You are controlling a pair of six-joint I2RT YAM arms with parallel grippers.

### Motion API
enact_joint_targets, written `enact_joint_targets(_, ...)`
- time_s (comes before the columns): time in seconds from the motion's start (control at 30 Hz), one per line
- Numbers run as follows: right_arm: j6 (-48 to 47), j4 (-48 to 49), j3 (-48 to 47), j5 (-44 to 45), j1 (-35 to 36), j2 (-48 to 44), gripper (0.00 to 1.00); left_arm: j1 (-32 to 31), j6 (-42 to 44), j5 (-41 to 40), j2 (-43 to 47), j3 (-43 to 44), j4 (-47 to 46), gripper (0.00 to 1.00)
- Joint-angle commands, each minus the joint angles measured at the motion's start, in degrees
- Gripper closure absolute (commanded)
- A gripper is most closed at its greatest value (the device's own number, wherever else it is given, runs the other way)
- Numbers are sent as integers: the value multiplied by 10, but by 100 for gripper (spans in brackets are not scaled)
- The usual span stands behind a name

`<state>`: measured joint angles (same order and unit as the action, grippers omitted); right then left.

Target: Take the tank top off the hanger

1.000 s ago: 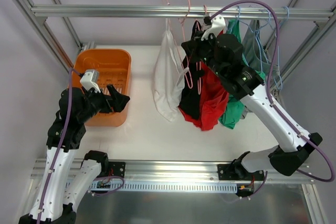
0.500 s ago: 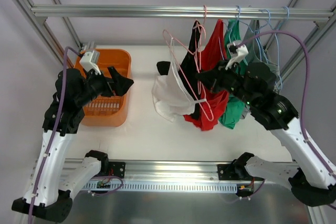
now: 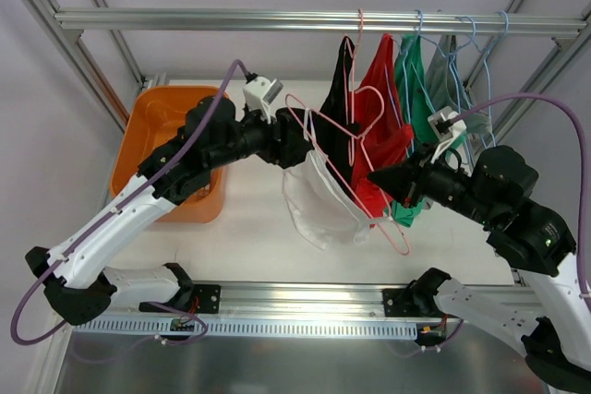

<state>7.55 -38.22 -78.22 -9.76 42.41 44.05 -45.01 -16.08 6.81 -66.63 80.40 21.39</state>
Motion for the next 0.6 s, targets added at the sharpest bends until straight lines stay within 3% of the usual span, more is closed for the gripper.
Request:
enact_joint_targets(0.0, -9, -18, -17, -32, 2, -2, 100, -38, 67, -78, -7, 30, -63, 37)
enact_joint_targets(0.13, -10, -18, -17, -39, 2, -11, 100, -47, 78, -129, -17, 21, -83, 56)
enact_joint_targets(0.23, -11, -18, -18, -41, 3, -15, 100, -48, 83, -154, -22, 14, -88, 63)
enact_joint_targets(0.5, -13, -16, -23, -54, 2, -14, 100, -48, 83, -138, -28, -5, -97, 65)
enact_joint_targets(0.57, -13, -12, -24, -56, 3, -14, 100, -48, 83, -124, -29, -9, -101, 61)
